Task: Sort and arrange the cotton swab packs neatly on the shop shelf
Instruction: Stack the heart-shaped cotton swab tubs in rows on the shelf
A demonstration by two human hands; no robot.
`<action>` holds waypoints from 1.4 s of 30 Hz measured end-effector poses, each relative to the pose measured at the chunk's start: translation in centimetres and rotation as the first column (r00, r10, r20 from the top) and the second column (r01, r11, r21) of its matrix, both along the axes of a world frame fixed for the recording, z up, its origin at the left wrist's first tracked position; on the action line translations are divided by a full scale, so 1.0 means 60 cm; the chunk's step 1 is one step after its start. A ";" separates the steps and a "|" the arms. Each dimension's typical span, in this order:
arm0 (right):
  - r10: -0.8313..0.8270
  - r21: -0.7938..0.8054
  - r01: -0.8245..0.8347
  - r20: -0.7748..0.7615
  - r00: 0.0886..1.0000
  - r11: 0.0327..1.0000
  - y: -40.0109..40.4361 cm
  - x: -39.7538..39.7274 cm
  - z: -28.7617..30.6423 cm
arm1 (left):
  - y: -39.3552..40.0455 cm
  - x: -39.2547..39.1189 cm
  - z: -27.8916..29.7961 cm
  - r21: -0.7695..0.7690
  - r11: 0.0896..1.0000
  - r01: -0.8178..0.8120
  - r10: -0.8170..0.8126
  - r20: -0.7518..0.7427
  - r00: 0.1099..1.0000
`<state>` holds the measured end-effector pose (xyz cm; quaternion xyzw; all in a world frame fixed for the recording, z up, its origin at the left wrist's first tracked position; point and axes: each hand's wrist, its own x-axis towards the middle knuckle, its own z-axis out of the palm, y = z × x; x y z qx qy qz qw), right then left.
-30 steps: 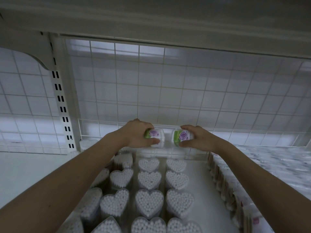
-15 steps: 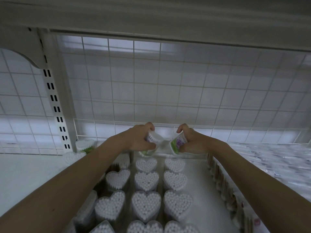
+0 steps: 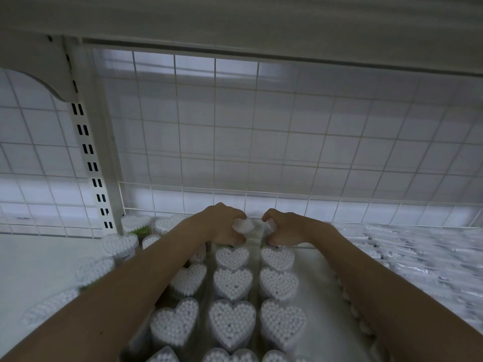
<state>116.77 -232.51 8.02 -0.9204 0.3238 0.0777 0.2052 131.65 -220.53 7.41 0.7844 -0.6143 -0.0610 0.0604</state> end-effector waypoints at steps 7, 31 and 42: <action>-0.006 -0.036 0.004 -0.061 0.998 0.999 -0.002 0.007 -0.005 | -0.006 0.000 -0.001 0.061 0.997 -0.041 0.039 0.028 0.999; 0.034 -0.109 -0.044 -0.085 0.996 0.993 0.002 0.006 0.008 | 0.002 -0.013 0.019 0.070 0.997 -0.025 0.019 0.080 0.997; 0.015 -0.152 -0.031 -0.102 0.995 0.988 0.021 0.000 0.030 | 0.024 -0.005 0.034 0.038 0.999 0.032 -0.032 0.016 0.999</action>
